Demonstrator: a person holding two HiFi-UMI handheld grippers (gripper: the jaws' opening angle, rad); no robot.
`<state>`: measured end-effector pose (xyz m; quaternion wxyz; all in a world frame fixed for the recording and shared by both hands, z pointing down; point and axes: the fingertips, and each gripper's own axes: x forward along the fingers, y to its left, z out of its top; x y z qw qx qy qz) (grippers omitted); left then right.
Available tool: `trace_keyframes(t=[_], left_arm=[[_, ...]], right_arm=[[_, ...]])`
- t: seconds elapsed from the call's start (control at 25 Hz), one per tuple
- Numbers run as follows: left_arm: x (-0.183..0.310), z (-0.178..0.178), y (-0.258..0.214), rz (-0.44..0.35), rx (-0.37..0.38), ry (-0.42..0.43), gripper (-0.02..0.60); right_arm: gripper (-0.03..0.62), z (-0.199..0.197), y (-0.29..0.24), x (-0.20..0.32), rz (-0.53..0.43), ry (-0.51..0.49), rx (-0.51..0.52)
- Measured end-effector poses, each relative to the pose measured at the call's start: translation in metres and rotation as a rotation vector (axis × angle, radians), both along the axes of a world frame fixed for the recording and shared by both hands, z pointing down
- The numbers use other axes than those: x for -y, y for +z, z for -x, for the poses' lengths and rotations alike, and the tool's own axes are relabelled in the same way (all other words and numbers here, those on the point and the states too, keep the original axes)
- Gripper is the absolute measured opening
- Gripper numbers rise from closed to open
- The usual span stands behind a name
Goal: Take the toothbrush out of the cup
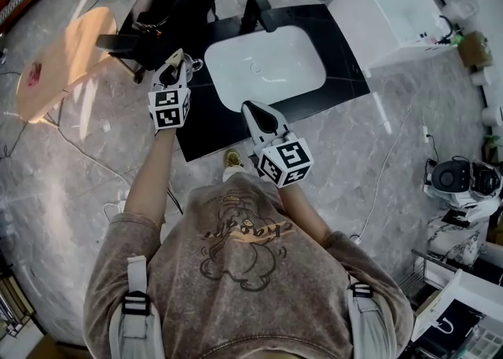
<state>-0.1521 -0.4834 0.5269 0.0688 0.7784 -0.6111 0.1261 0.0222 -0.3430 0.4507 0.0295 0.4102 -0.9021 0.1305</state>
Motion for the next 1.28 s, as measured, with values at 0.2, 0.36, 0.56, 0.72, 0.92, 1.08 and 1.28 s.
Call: trace_keyframes(t=[0.2,0.36,0.56,0.72,0.92,1.08,1.28], left_arm=[[-0.003,0.004,-0.032,-0.060,-0.016,-0.010,0.071],[-0.006,0.001,-0.054,-0.099,-0.033,0.001,0.071],[-0.014,-0.004,-0.065,-0.108,-0.057,0.009,0.071],[-0.028,-0.006,-0.068,-0.105,-0.059,0.012,0.071],[-0.049,-0.009,-0.069,-0.091,-0.087,0.020,0.071],[-0.071,-0.011,-0.070,-0.085,-0.101,0.032,0.071],[-0.106,-0.008,-0.063,-0.060,-0.134,0.035,0.071]], right_arm=[[0.020,0.001,0.001,-0.003,0.000,-0.004,0.002],[0.020,0.002,0.002,-0.004,0.003,-0.009,0.005],[0.020,0.003,0.001,-0.005,0.000,-0.013,0.008],[0.020,0.006,0.002,-0.006,-0.001,-0.017,0.010],[0.020,0.012,0.003,-0.009,0.002,-0.030,0.014],[0.020,0.019,0.003,-0.012,0.002,-0.044,0.013],[0.020,0.027,0.003,-0.019,0.001,-0.059,0.009]])
